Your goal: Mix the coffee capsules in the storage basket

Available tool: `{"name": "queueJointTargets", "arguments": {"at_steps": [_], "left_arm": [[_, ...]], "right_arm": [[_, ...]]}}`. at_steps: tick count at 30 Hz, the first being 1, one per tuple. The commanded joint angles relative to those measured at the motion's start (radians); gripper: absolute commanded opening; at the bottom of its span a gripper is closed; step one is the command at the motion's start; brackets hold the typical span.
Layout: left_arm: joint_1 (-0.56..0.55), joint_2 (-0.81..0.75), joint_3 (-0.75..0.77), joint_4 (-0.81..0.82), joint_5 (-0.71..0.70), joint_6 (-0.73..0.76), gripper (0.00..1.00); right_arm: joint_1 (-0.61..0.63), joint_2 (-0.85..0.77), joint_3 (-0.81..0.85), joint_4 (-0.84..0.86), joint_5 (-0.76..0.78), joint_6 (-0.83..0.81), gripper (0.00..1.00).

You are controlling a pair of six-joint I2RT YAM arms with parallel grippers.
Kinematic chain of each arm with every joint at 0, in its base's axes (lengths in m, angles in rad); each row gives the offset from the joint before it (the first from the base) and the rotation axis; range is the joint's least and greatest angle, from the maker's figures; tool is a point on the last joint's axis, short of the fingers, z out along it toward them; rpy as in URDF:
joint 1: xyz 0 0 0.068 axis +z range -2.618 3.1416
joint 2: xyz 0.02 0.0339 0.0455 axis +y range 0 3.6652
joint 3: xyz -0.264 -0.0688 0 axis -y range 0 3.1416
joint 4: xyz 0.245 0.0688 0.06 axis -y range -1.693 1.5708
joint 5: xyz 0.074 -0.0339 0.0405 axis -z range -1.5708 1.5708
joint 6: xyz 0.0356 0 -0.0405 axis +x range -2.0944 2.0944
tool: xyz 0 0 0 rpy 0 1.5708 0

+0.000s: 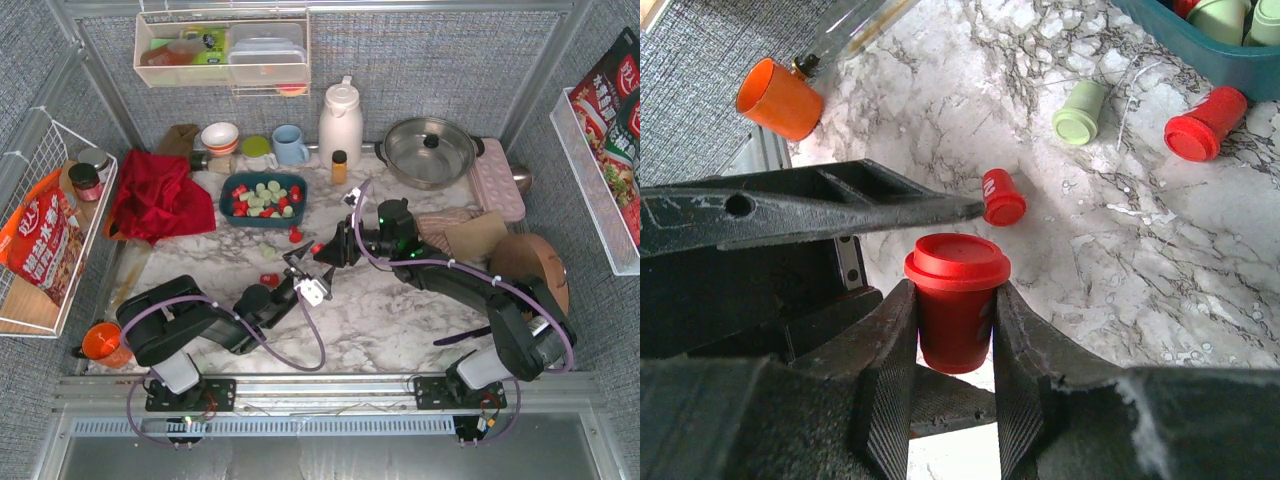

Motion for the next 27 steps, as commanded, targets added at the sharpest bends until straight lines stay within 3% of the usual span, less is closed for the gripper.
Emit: {"name": "queueJointTargets", "arguments": {"at_steps": [1, 10, 14, 21, 27], "left_arm": [[0.0, -0.006, 0.002, 0.096, 0.044, -0.002, 0.81], [-0.002, -0.001, 0.016, 0.095, 0.053, 0.004, 0.52], [-0.002, 0.005, 0.015, 0.095, 0.054, 0.003, 0.4], [0.016, 0.031, 0.01, 0.095, -0.059, -0.069, 0.37], [0.133, 0.039, 0.019, 0.089, -0.067, -0.242, 0.34]], "right_arm": [[0.0, -0.007, 0.011, 0.003, -0.019, 0.0, 0.17], [0.002, -0.01, 0.01, 0.002, -0.024, -0.001, 0.2], [0.001, -0.018, 0.007, -0.001, -0.01, -0.001, 0.27], [-0.011, -0.082, -0.04, -0.012, 0.153, -0.021, 0.55], [-0.02, -0.195, -0.139, -0.022, 0.453, -0.07, 0.64]]}}
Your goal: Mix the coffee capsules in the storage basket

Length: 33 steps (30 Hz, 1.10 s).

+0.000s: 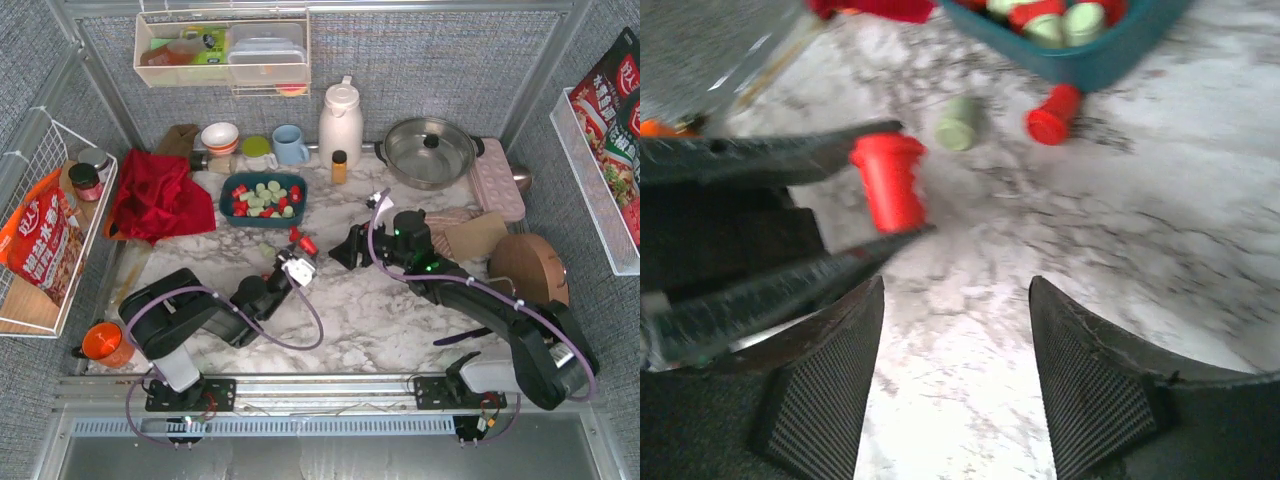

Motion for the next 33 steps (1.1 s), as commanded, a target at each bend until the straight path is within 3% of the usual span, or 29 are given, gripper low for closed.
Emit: {"name": "queueJointTargets", "arguments": {"at_steps": [1, 2, 3, 4, 8, 12, 15, 20, 24, 31, 33], "left_arm": [[0.079, 0.006, 0.021, 0.081, -0.022, -0.172, 0.33], [0.104, 0.006, 0.035, 0.071, -0.022, -0.209, 0.33], [0.133, 0.003, 0.05, 0.056, -0.021, -0.248, 0.31], [0.16, 0.0, 0.073, 0.03, -0.019, -0.293, 0.3], [0.261, -0.015, 0.2, -0.175, -0.007, -0.43, 0.28], [0.321, 0.007, 0.386, -0.547, -0.024, -0.535, 0.3], [0.358, 0.053, 0.493, -0.703, -0.039, -0.602, 0.34], [0.4, 0.139, 0.602, -0.797, -0.009, -0.67, 0.43], [0.429, 0.181, 0.633, -0.751, 0.039, -0.722, 0.51], [0.432, 0.176, 0.598, -0.669, 0.082, -0.723, 0.92], [0.432, 0.159, 0.574, -0.669, 0.08, -0.719, 0.98]], "right_arm": [[0.001, -0.071, -0.046, -0.012, 0.3, -0.061, 0.65], [0.001, -0.086, -0.049, -0.038, 0.362, -0.077, 0.68], [0.001, -0.097, -0.049, -0.066, 0.417, -0.09, 0.93], [0.001, -0.105, -0.045, -0.102, 0.467, -0.102, 0.98], [0.0, -0.094, -0.016, -0.181, 0.581, -0.117, 0.99], [0.0, -0.071, -0.007, -0.191, 0.59, -0.125, 0.99], [0.0, -0.054, 0.003, -0.201, 0.587, -0.13, 0.99], [0.001, -0.036, 0.012, -0.205, 0.579, -0.133, 0.99], [0.001, -0.023, 0.02, -0.211, 0.58, -0.136, 0.99], [0.001, 0.008, 0.043, -0.239, 0.582, -0.136, 0.99], [0.002, 0.014, 0.047, -0.241, 0.582, -0.136, 0.99]]}}
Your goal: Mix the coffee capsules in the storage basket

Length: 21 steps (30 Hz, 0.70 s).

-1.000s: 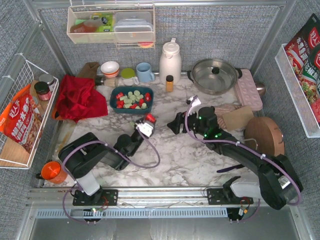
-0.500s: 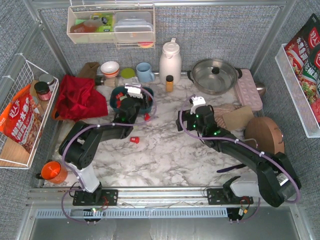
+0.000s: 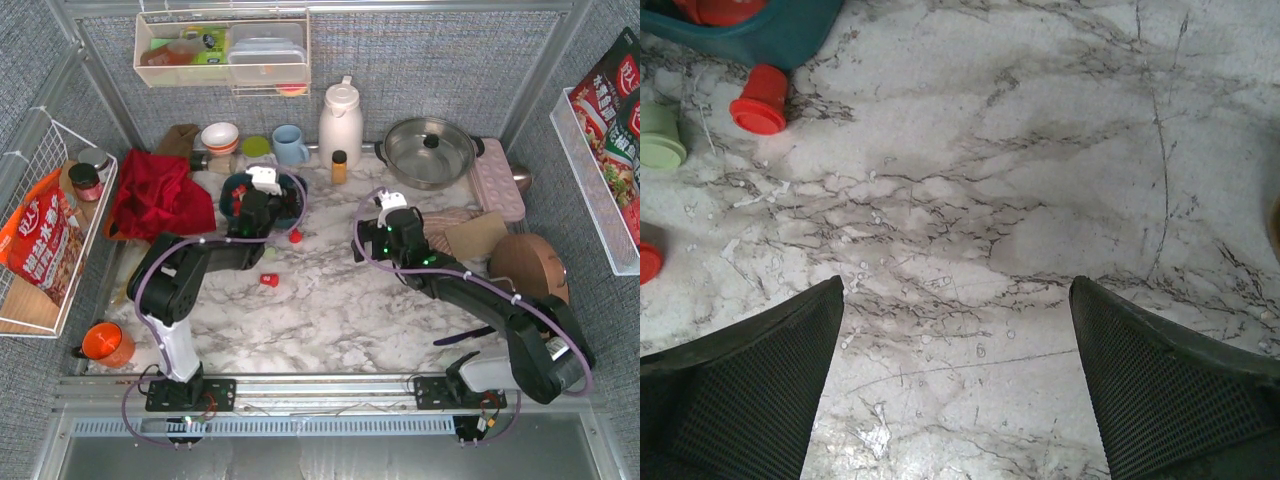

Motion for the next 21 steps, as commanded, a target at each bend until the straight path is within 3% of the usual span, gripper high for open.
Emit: {"name": "queueJointTargets", "arguments": {"at_steps": [1, 6, 11, 13, 17, 21], "left_arm": [[0.002, -0.035, -0.042, 0.04, 0.014, -0.006, 0.99], [0.001, -0.131, -0.094, -0.112, -0.047, -0.05, 0.97], [0.0, -0.2, 0.002, -0.595, -0.028, -0.133, 0.91], [-0.001, -0.214, 0.015, -0.716, -0.029, -0.16, 0.87], [-0.002, -0.292, -0.058, -0.805, -0.051, -0.213, 0.82], [-0.003, -0.389, -0.167, -0.794, -0.07, -0.275, 0.8]], "right_arm": [[0.002, 0.011, 0.016, -0.01, 0.008, -0.001, 0.99], [0.002, 0.013, 0.023, -0.02, 0.009, -0.007, 0.99], [0.0, 0.016, 0.024, -0.031, 0.007, 0.018, 0.99], [-0.002, 0.023, 0.027, -0.051, 0.026, 0.051, 0.99], [-0.006, 0.034, 0.007, -0.051, 0.103, 0.103, 0.99], [-0.006, 0.035, 0.003, -0.042, 0.111, 0.092, 0.99]]}}
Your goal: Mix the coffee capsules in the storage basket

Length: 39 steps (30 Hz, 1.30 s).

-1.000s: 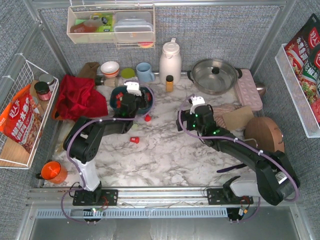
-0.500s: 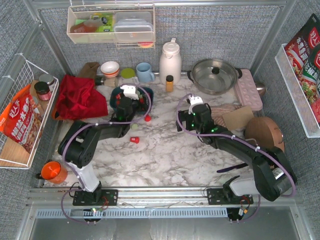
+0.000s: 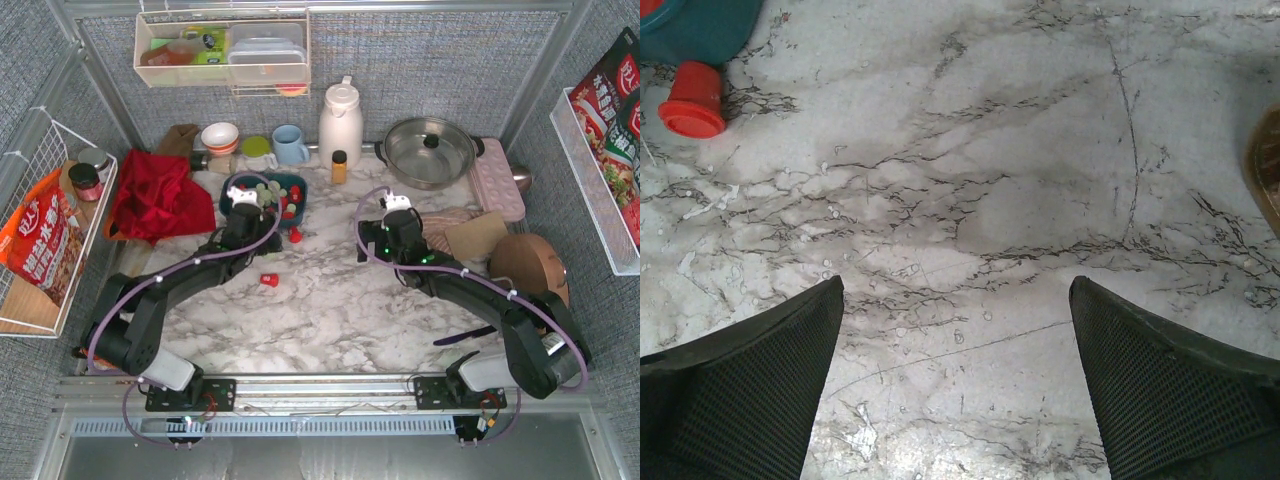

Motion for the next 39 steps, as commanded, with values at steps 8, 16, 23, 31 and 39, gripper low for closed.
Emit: {"name": "queueJointTargets", "arguments": {"at_steps": [8, 16, 23, 31, 39], "left_arm": [[0.001, 0.015, -0.072, 0.0, -0.032, -0.117, 0.78], [0.001, 0.144, -0.01, 0.035, -0.127, -0.137, 0.71], [0.001, 0.171, -0.008, 0.058, -0.182, -0.131, 0.69], [0.001, 0.224, -0.003, 0.089, -0.174, -0.121, 0.61], [-0.001, 0.199, -0.029, 0.095, -0.121, -0.128, 0.49]], "right_arm": [[0.0, 0.008, -0.017, 0.045, 0.021, 0.012, 0.99], [0.0, 0.006, -0.02, 0.055, 0.002, 0.004, 0.99], [0.0, 0.012, -0.018, 0.061, -0.014, 0.006, 0.99], [0.001, 0.014, -0.017, 0.061, -0.017, 0.003, 0.99], [0.001, 0.017, -0.015, 0.059, -0.014, 0.001, 0.99]]}}
